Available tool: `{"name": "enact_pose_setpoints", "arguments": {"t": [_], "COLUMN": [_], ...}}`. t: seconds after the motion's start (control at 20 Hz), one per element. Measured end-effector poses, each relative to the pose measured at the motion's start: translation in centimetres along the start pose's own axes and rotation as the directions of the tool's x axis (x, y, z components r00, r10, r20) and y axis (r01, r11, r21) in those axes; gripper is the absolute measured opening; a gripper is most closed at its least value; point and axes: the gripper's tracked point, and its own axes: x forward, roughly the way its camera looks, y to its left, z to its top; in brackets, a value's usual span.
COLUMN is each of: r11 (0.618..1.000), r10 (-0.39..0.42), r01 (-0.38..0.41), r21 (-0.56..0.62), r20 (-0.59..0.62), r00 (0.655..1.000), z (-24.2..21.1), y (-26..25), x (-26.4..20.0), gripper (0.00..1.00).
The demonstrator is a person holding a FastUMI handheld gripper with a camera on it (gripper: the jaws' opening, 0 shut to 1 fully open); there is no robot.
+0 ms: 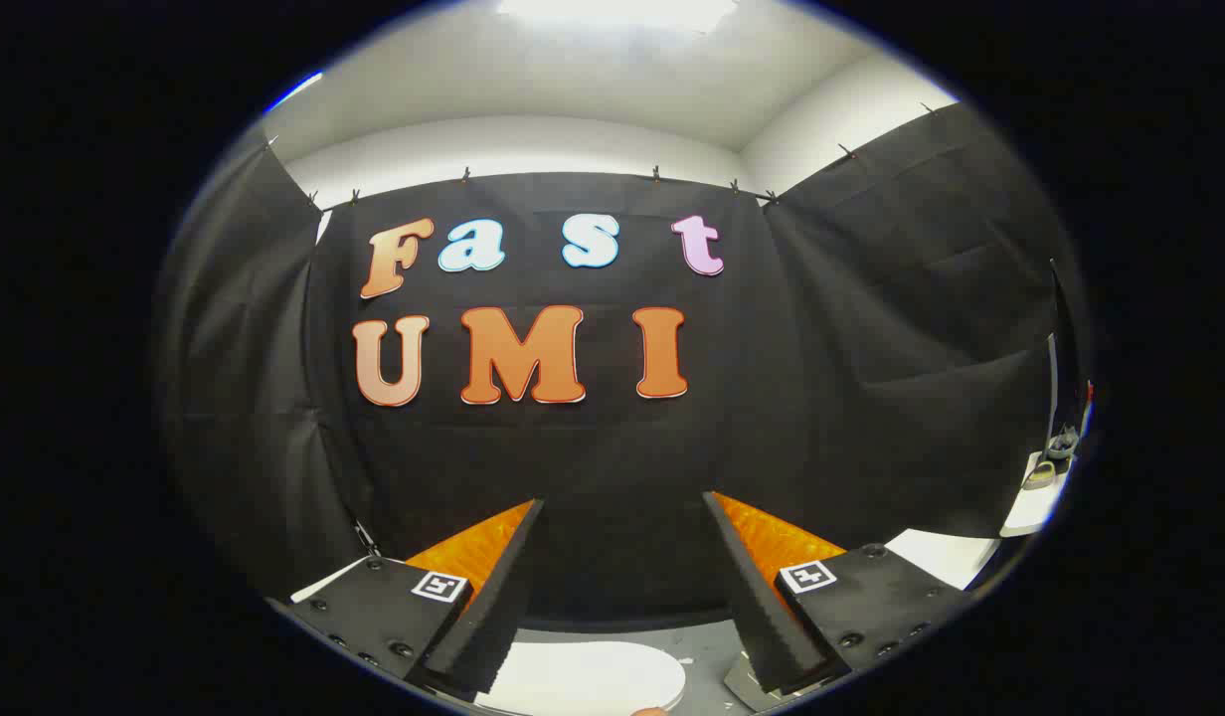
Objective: Open the toilet lid.
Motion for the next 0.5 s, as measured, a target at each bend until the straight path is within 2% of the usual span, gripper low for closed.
{"name": "enact_pose_setpoints", "arguments": {"t": [0.5], "r11": [1.0], "r10": [0.006], "r01": [-0.006], "r21": [0.015], "r20": [-0.033], "r00": [0.999], "z": [-1.8], "y": [0.4], "x": [-0.3], "gripper": [0.98]}}
